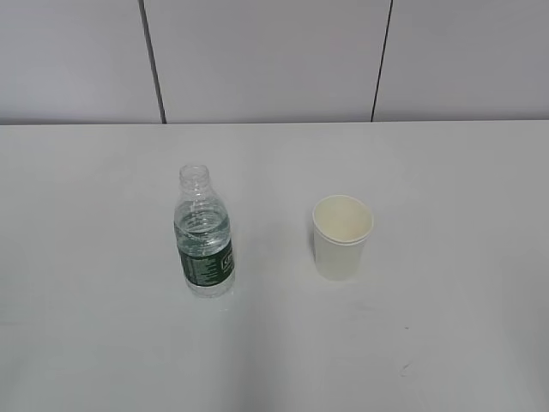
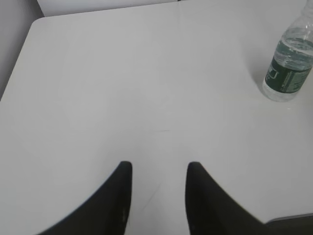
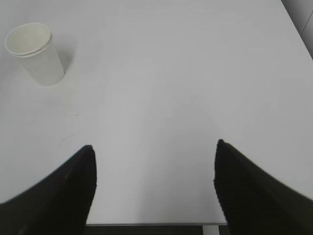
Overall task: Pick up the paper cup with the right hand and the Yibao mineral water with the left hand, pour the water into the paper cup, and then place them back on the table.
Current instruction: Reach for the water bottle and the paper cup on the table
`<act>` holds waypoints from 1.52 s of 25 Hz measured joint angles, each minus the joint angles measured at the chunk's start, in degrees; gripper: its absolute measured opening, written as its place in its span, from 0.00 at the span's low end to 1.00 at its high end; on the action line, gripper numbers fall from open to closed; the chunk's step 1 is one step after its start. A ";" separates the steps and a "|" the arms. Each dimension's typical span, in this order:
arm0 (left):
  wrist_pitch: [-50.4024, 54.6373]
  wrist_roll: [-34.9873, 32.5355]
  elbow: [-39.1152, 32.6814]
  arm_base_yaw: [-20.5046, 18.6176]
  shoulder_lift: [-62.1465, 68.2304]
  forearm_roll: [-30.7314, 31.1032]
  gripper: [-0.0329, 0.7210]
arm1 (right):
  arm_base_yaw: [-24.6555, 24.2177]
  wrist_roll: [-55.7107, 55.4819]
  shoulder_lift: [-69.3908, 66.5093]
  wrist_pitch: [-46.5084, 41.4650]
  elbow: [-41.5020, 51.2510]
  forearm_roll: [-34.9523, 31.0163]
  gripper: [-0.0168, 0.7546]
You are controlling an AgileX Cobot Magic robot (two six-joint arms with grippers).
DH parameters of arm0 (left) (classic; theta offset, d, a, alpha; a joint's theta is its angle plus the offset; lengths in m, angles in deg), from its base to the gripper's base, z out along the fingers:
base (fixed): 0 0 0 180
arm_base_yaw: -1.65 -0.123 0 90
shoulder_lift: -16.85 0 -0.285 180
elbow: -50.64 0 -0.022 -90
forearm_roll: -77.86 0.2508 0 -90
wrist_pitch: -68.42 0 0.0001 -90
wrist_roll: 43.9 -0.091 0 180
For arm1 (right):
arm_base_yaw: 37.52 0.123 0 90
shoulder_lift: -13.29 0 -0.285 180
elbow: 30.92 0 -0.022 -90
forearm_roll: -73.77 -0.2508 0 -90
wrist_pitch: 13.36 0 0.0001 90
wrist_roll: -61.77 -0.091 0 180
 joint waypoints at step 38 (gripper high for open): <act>-0.65 0.00 0.00 0.00 0.00 -0.05 0.36 | 0.00 0.00 0.00 0.00 0.00 0.00 0.78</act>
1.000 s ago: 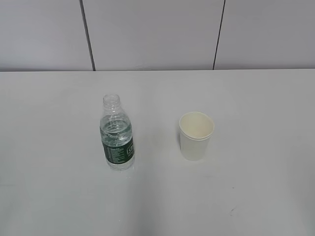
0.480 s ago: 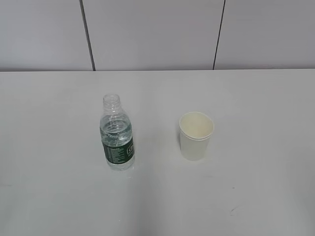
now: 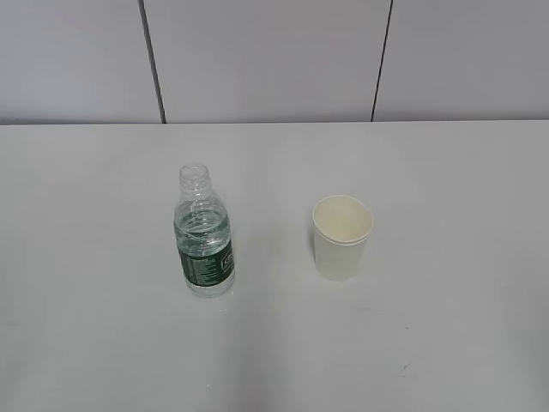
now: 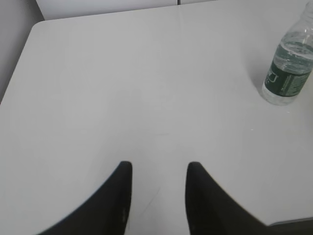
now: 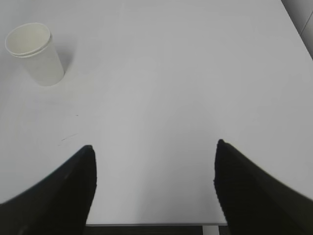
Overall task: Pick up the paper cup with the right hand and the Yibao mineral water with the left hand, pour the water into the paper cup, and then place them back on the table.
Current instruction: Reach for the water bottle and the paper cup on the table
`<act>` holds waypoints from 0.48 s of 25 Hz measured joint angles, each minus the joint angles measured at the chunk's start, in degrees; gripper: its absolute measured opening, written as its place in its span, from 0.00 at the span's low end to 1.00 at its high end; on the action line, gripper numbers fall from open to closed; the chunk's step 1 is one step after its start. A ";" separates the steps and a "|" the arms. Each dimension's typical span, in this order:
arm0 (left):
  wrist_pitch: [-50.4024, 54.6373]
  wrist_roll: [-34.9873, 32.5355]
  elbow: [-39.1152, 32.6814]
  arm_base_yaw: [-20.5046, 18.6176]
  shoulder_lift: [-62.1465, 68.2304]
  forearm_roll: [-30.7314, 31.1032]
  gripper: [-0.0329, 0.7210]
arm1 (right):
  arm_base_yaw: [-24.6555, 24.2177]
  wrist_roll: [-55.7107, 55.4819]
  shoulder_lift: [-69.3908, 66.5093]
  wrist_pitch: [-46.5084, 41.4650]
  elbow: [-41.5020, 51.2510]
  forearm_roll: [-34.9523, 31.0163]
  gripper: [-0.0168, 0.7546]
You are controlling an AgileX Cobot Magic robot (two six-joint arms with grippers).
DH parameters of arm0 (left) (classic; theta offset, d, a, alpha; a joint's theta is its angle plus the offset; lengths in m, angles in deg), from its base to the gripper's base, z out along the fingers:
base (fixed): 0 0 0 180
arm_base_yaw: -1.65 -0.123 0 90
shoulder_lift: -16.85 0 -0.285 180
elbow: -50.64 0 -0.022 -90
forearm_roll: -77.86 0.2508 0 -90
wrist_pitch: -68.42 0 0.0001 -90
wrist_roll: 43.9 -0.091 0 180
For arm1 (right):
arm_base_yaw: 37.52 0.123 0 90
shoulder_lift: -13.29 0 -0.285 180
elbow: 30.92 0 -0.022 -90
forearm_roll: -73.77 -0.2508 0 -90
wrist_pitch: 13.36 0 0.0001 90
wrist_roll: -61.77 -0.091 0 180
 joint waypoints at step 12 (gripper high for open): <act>-8.86 0.00 0.57 0.00 0.39 -1.44 0.84 | 0.00 0.10 0.00 0.88 -0.34 -0.22 0.78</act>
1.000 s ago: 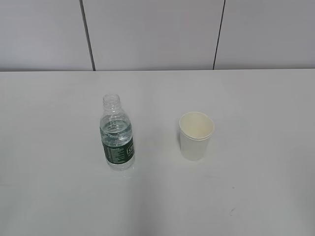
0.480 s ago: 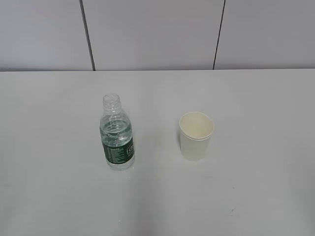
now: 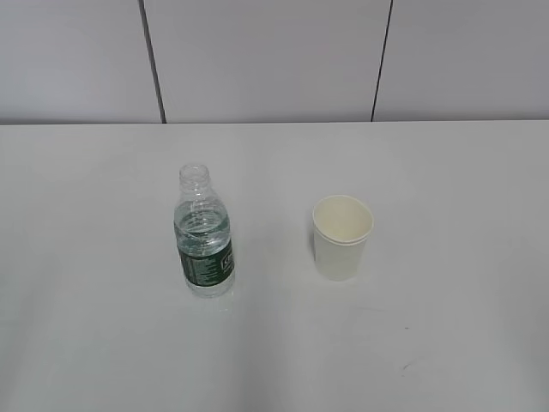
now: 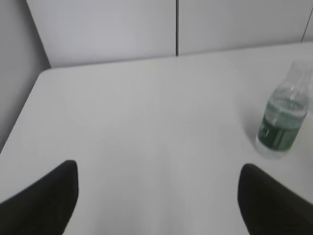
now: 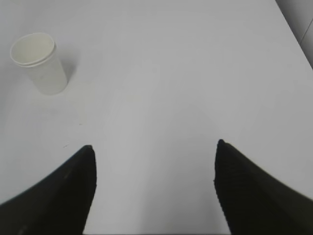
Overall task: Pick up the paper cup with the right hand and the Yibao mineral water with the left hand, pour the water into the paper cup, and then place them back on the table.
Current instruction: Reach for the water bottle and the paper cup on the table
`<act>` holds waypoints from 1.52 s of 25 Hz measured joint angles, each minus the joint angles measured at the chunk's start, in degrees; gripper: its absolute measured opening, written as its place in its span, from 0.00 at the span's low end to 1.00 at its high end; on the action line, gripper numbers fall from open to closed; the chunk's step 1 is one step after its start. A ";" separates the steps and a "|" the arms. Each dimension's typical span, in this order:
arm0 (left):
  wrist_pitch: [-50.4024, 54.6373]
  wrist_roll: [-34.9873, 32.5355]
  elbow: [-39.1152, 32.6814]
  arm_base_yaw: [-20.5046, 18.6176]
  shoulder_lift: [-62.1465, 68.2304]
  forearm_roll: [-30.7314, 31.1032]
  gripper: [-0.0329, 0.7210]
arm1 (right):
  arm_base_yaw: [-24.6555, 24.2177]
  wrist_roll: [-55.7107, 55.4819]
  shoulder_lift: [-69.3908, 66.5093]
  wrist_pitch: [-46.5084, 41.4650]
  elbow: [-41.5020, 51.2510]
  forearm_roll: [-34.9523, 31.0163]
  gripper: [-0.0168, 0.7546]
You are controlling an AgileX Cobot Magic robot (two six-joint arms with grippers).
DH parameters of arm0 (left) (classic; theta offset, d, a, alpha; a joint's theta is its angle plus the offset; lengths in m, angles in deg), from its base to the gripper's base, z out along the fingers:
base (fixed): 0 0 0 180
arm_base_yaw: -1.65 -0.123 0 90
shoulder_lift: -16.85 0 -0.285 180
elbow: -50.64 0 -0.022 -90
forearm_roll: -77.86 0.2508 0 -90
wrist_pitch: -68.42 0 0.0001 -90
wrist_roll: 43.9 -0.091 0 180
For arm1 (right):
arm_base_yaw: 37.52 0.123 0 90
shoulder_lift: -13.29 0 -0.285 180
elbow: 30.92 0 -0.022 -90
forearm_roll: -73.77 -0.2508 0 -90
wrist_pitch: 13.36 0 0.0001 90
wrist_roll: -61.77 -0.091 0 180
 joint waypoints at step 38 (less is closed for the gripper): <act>-63.50 0.16 -11.07 0.00 50.84 -6.99 0.86 | 3.27 25.33 -25.18 48.81 11.67 -21.53 0.89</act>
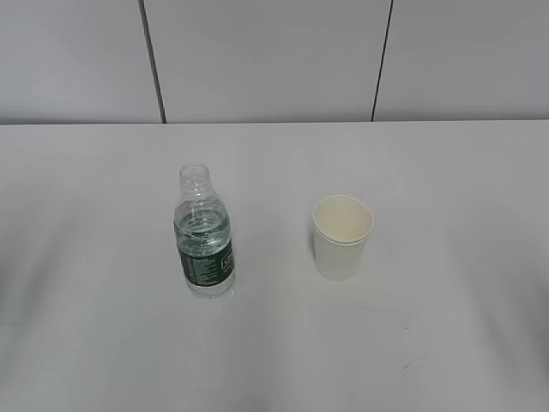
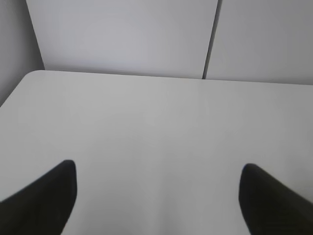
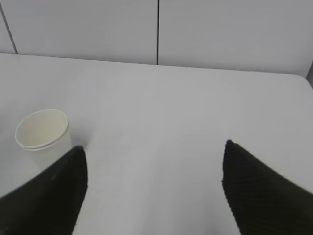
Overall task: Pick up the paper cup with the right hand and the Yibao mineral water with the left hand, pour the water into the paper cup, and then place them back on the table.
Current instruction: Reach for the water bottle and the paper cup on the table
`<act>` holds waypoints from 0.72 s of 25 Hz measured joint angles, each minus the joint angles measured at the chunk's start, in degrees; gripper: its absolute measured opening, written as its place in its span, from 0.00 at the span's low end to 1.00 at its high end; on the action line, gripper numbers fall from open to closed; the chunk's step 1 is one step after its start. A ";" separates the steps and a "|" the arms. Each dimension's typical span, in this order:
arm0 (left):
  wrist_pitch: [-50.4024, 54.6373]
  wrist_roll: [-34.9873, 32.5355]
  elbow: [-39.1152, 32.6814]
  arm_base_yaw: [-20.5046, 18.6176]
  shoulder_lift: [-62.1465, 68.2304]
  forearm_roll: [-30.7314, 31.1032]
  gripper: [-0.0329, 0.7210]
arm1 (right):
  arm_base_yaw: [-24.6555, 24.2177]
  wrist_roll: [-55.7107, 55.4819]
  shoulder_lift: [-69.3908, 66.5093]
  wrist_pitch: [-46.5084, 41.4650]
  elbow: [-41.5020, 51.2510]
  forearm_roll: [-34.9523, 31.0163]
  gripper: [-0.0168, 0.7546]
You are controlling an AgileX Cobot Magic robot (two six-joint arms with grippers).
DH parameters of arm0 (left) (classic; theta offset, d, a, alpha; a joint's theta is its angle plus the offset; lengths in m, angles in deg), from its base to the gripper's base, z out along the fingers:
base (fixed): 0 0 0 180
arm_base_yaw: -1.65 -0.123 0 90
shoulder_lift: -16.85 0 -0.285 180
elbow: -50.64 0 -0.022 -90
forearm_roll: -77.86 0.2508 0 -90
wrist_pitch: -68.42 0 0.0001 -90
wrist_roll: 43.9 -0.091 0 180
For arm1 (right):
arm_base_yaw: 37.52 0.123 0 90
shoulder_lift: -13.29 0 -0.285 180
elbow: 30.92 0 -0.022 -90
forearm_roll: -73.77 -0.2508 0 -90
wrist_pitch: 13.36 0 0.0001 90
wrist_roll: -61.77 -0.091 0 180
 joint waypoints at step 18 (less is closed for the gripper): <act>-13.88 4.33 -6.06 13.13 8.91 1.32 0.83 | 3.21 0.00 -22.83 17.55 0.00 -4.08 0.89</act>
